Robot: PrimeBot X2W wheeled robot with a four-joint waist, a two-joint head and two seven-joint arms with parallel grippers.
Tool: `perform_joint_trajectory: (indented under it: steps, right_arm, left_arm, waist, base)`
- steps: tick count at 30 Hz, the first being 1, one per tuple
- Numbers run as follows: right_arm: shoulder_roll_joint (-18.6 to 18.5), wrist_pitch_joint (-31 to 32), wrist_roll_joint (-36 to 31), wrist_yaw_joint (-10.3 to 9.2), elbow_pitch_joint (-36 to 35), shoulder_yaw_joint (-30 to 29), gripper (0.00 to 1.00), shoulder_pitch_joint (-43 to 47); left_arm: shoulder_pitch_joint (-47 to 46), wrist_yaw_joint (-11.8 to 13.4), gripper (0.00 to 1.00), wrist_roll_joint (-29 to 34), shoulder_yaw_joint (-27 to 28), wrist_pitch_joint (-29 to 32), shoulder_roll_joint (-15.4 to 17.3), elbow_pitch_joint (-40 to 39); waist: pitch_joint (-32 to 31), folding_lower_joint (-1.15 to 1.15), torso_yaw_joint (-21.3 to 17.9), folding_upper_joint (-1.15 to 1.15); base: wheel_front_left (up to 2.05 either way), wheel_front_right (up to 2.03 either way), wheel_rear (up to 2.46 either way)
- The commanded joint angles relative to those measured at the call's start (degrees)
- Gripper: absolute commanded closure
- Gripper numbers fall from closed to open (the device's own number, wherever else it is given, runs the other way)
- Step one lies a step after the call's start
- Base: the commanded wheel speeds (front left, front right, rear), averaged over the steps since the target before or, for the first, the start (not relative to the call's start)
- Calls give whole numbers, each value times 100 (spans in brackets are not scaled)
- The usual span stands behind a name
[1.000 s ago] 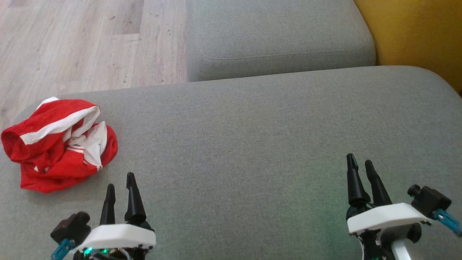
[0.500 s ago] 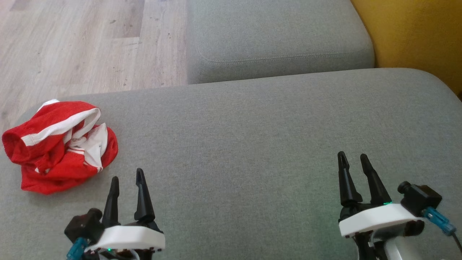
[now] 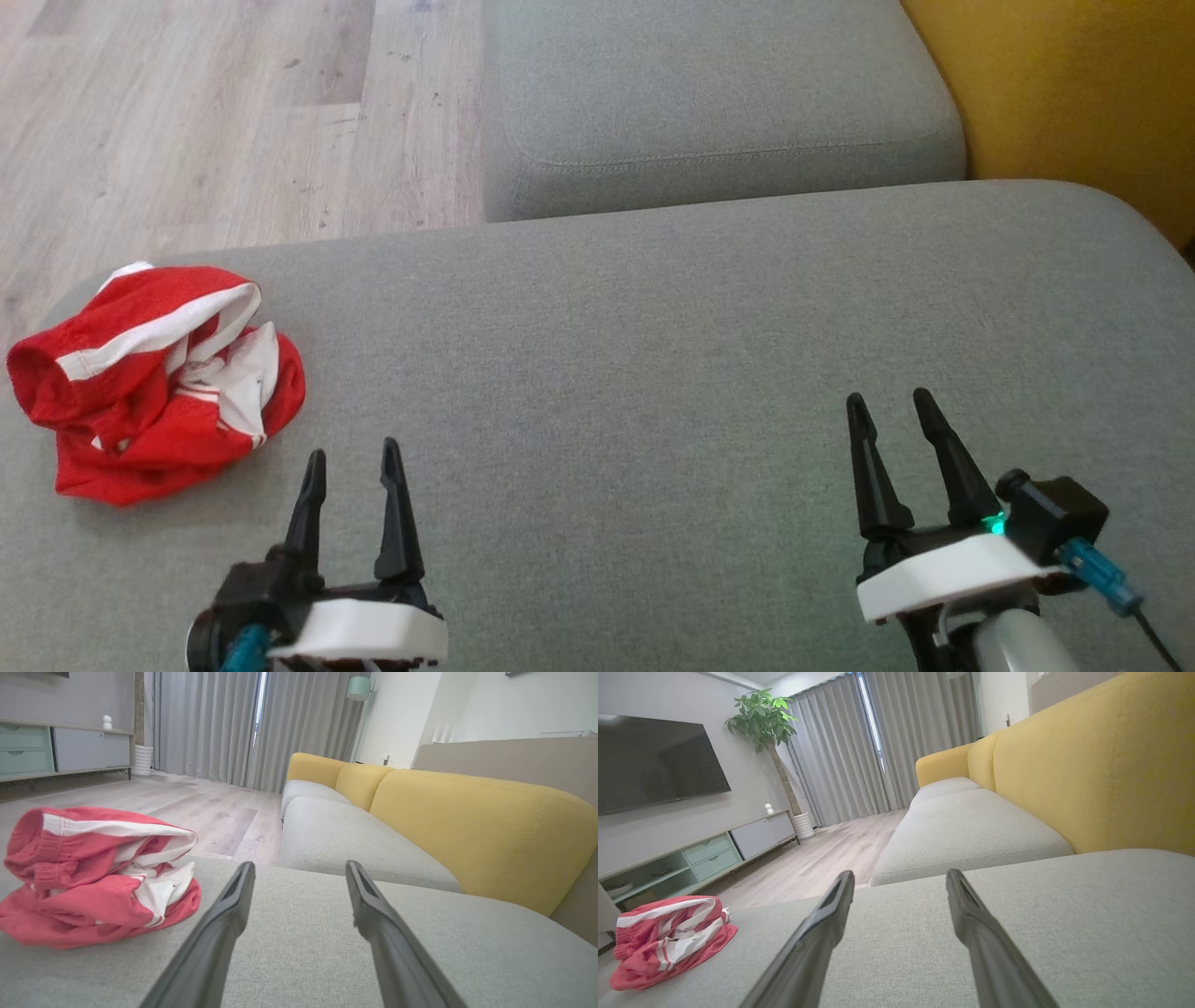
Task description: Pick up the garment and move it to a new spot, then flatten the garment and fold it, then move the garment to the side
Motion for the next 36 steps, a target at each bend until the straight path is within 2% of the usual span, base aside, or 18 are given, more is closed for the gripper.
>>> perform_joint_trajectory:
  steps: [1, 12, 21, 36]
  right_arm:
    - [-47, -95, -199, 60, -231, 150, 0, -163]
    - [-51, -263, -837, 68, -267, 132, 0, -135]
    - [-55, -414, -1351, 75, -219, 56, 0, -106]
    - [-55, -414, -1313, 75, -119, 18, 0, -106]
  left_arm:
    - [-178, 79, 0, 214, 81, -100, 38, -230]
    - [-173, 256, 0, 929, -22, -268, 43, -252]
    - [-154, 528, 0, 1509, -81, -418, 48, -221]
    - [-141, 515, 0, 1385, -28, -418, 48, -147]
  waist:
    - [-7, 0, -1, 0]
    - [-38, 0, 21, 0]
    - [-75, 0, 45, 0]
    - [-95, 0, -17, 0]
  base:
    - [0, 0, 0]
    - [0, 0, 0]
    - [0, 0, 0]
    - [0, 0, 0]
